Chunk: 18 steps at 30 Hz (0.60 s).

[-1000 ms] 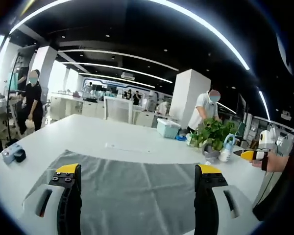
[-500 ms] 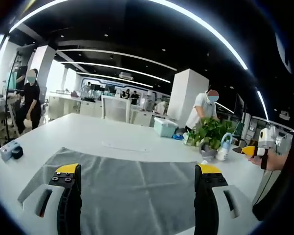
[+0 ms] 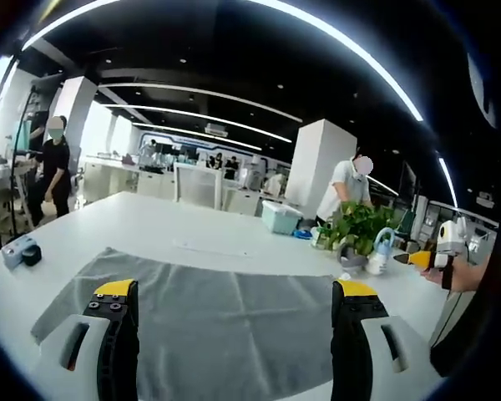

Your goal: Fold the towel on the table until its edges align and the towel forms a compact rectangular stack.

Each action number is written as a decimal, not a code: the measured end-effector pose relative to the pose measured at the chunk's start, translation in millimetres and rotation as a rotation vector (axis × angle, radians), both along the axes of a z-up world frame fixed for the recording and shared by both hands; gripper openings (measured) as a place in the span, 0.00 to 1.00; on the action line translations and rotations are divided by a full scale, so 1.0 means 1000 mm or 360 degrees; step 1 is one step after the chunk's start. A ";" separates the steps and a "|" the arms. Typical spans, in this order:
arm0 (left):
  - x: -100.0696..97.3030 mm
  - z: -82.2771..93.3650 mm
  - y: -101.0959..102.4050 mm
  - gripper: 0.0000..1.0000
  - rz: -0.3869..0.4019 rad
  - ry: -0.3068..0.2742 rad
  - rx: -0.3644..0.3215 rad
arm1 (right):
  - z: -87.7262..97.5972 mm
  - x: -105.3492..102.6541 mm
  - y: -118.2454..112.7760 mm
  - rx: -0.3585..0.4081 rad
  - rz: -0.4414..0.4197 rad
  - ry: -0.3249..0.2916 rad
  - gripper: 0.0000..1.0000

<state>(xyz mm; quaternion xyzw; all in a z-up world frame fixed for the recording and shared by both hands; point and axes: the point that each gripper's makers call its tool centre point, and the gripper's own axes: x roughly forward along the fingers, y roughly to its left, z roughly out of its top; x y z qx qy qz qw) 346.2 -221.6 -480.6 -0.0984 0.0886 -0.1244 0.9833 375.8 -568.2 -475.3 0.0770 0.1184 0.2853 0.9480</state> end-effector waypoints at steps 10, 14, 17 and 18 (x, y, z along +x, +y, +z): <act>0.002 -0.005 -0.015 0.99 -0.0056 0.0025 0.0022 | 0.001 -0.002 -0.011 -0.0046 -0.0038 0.0007 0.95; 0.003 -0.007 -0.018 0.99 -0.0075 0.0038 0.0018 | -0.001 -0.003 -0.015 -0.0060 -0.0050 0.0025 0.94; 0.005 -0.008 -0.023 0.99 -0.0102 0.0048 0.0026 | 0.001 -0.002 -0.019 -0.0068 -0.0049 0.0030 0.93; 0.006 -0.008 -0.025 0.99 -0.0110 0.0051 0.0027 | 0.005 -0.002 -0.022 -0.0042 -0.0056 0.0022 0.93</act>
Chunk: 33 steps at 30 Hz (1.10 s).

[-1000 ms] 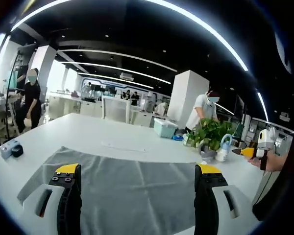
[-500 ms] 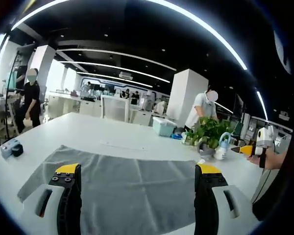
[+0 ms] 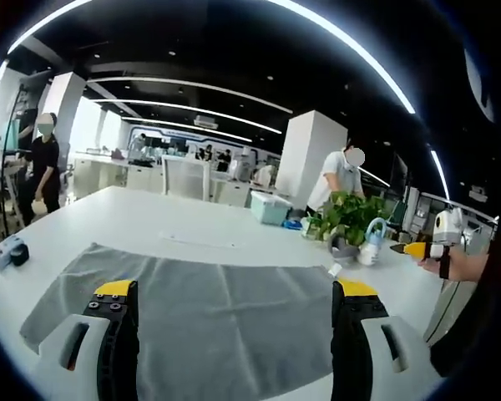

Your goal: Fold the towel on the table until its edges align and the towel forms a compact rectangular stack.

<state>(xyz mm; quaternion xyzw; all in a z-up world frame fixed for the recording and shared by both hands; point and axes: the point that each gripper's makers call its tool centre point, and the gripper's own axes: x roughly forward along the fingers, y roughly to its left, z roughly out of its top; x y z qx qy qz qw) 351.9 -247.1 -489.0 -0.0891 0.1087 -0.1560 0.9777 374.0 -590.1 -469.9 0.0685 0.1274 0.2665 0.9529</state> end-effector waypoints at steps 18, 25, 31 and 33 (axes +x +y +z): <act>0.017 0.016 -0.100 0.95 -0.0399 -0.0101 0.0070 | 0.050 0.025 -0.047 -0.0409 0.0080 -0.0137 0.67; 0.019 0.025 -0.151 0.82 -0.0666 -0.0067 -0.0044 | 0.059 0.047 -0.066 -0.0579 0.0074 -0.0153 0.63; 0.021 0.028 -0.192 0.78 -0.0868 -0.0102 0.0025 | 0.076 0.070 -0.085 -0.0611 0.0135 -0.0110 0.59; 0.022 0.027 -0.202 0.77 -0.0912 -0.0099 0.0050 | 0.074 0.077 -0.095 -0.0617 0.0122 -0.0089 0.59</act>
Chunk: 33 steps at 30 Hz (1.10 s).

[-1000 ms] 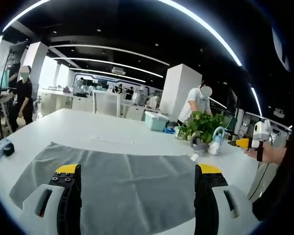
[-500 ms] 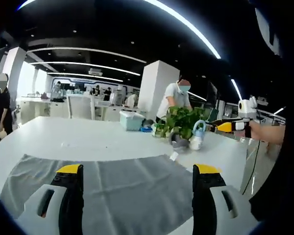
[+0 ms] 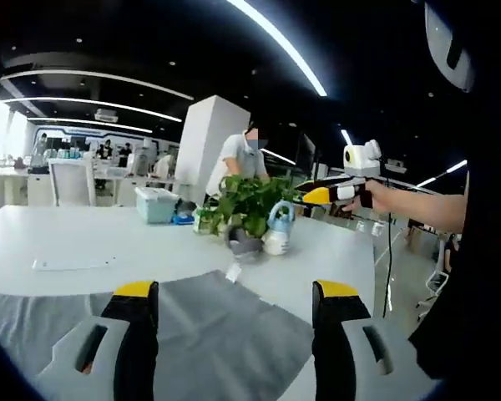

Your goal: Fold the towel on the table until its edges align and the towel forms a compact rectangular stack.

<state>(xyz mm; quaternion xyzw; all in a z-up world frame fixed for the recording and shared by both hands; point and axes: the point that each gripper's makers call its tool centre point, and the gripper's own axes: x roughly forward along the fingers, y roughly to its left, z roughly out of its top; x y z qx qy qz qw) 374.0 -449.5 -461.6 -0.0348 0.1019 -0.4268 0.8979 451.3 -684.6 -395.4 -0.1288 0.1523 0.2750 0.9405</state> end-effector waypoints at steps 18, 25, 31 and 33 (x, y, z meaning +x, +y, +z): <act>-0.024 0.002 -0.073 0.67 -0.0423 0.0025 0.0079 | -0.008 0.050 -0.028 -0.0117 0.0014 0.0174 0.50; -0.027 -0.017 -0.093 0.53 -0.0504 0.0041 0.0099 | -0.053 0.055 -0.002 -0.0044 0.0027 0.0308 0.49; -0.049 -0.050 -0.113 0.40 -0.0708 0.0009 0.0295 | -0.075 0.057 0.020 -0.0083 0.0086 0.0362 0.46; -0.053 -0.054 -0.117 0.40 -0.0740 0.0013 0.0316 | -0.081 0.063 0.021 -0.0095 0.0093 0.0367 0.46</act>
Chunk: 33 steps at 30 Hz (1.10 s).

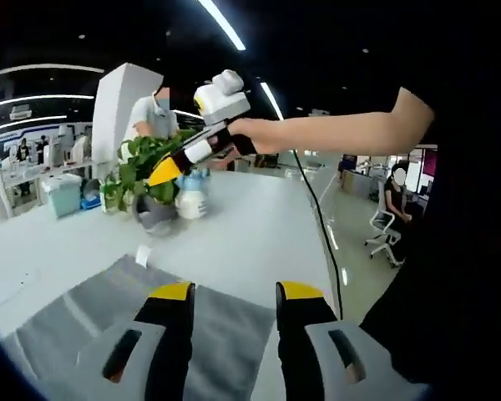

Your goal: Fold the towel on the table until its edges align and the towel forms a compact rectangular stack.

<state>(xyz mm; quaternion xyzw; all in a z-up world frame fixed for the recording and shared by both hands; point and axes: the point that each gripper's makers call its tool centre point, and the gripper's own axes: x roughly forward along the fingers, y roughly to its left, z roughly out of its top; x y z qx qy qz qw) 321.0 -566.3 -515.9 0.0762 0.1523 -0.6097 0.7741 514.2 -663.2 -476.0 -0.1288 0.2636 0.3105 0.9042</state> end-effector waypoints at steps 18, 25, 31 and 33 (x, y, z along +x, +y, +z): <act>-0.020 -0.050 -0.048 0.31 -0.0338 0.0112 0.0074 | -0.050 0.039 0.014 0.0106 -0.0031 0.0137 0.41; -0.024 -0.069 -0.060 0.30 -0.0404 0.0125 0.0106 | -0.063 0.046 0.013 0.0134 -0.0053 0.0180 0.40; -0.042 -0.107 -0.074 0.27 -0.0583 0.0085 0.0249 | -0.084 0.052 0.015 0.0149 -0.0065 0.0249 0.39; -0.048 -0.112 -0.080 0.26 -0.0606 0.0053 0.0283 | -0.088 0.053 0.017 0.0158 -0.0059 0.0262 0.39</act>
